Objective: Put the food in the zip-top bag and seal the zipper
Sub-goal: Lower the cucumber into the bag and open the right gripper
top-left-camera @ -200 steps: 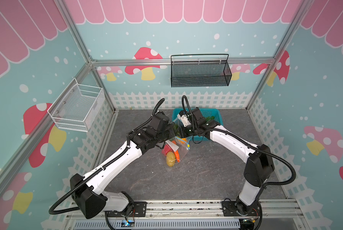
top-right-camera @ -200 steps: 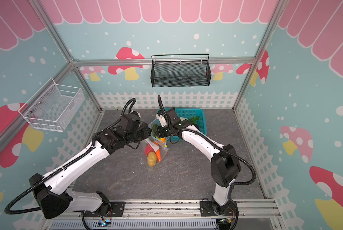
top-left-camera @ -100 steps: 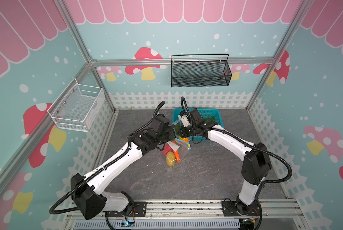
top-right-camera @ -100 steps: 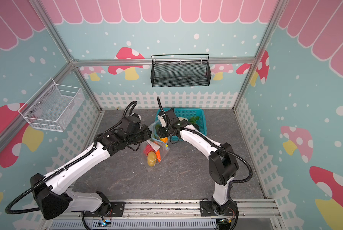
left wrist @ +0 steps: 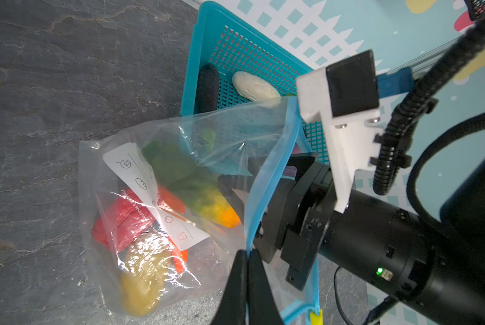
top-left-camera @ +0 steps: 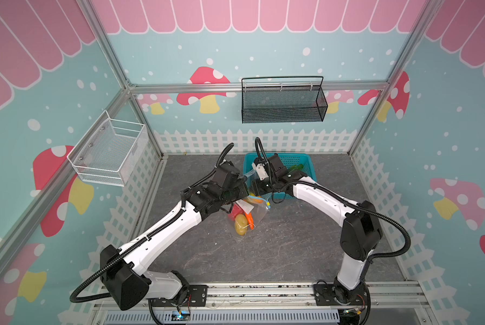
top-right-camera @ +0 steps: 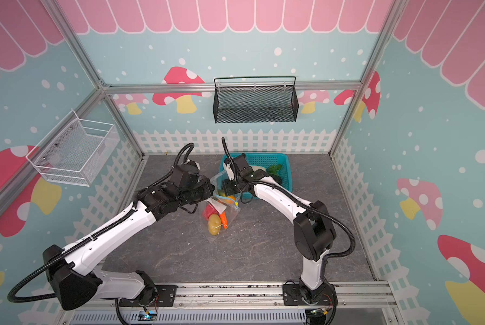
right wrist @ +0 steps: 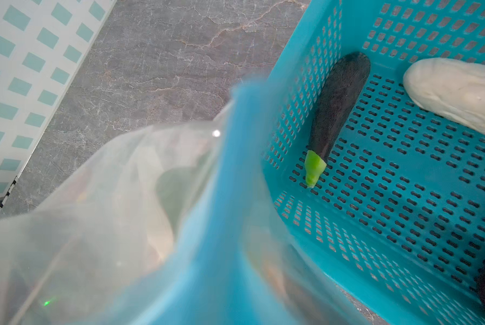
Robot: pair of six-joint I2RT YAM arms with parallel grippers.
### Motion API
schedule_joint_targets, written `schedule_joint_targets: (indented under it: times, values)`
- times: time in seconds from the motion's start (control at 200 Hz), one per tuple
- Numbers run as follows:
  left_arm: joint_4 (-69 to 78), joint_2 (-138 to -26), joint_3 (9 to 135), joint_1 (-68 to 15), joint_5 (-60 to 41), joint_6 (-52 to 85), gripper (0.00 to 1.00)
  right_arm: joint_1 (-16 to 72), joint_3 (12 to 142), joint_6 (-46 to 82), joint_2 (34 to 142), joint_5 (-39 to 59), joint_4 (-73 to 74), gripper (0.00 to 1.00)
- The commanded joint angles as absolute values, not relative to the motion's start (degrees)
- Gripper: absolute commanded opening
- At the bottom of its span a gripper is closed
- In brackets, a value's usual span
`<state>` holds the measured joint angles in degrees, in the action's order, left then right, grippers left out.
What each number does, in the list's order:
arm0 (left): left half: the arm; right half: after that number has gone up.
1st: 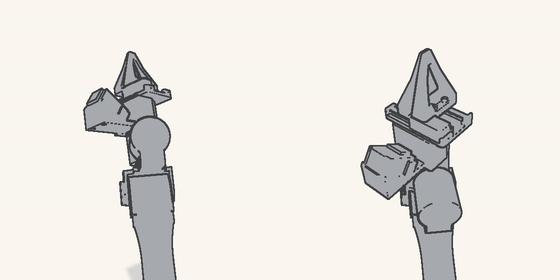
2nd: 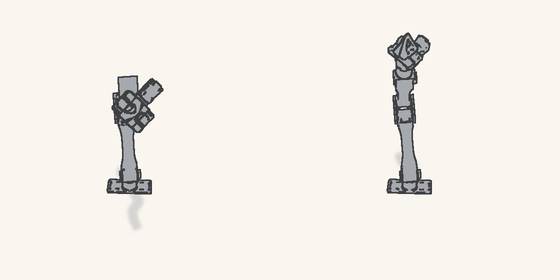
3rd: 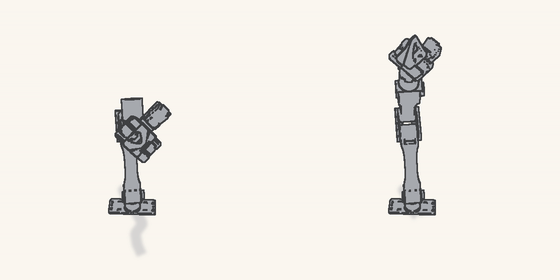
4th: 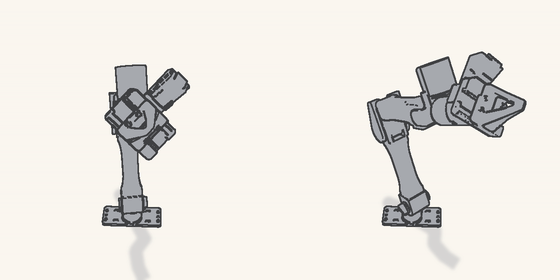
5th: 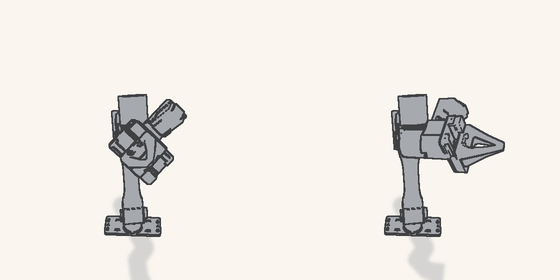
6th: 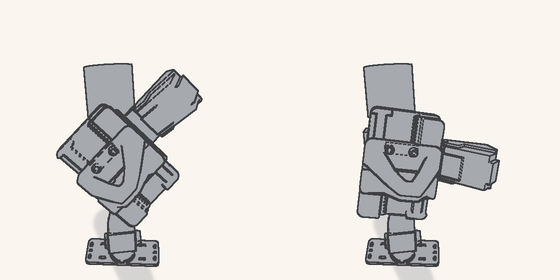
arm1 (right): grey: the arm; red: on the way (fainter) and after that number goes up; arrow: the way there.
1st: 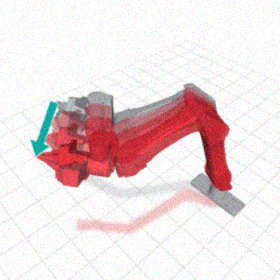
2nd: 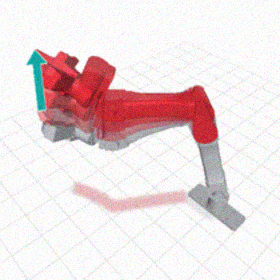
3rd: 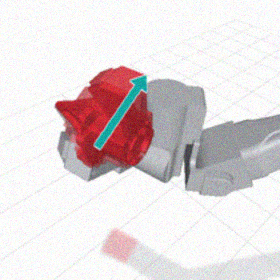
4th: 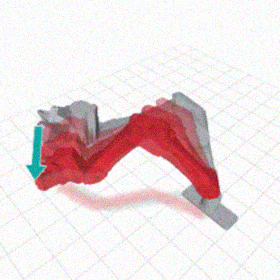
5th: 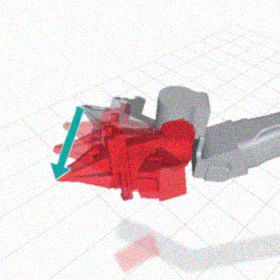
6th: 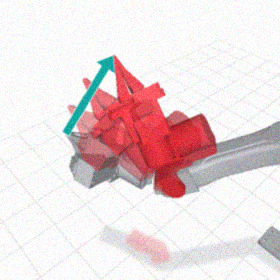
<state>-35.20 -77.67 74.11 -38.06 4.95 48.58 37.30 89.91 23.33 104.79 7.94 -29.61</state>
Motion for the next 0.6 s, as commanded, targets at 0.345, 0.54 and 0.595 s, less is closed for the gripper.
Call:
schedule_joint_targets:
  times: [0.345,0.54,0.595]
  values:
    - [-34.4,-75.6,71.8,-37.9,6.4,47.2,0.0,37.6,87.4,24.2,97.0,10.0,-30.3,0.56]
    - [-34.3,-75.1,70.2,-37.8,5.3,47.1,0.0,36.6,83.6,23.7,89.3,4.2,-30.2,0.59]
    - [-34.2,-75.4,70.2,-37.8,4.4,46.9,0.0,35.9,82.9,23.3,88.4,3.5,-30.3,0.6]
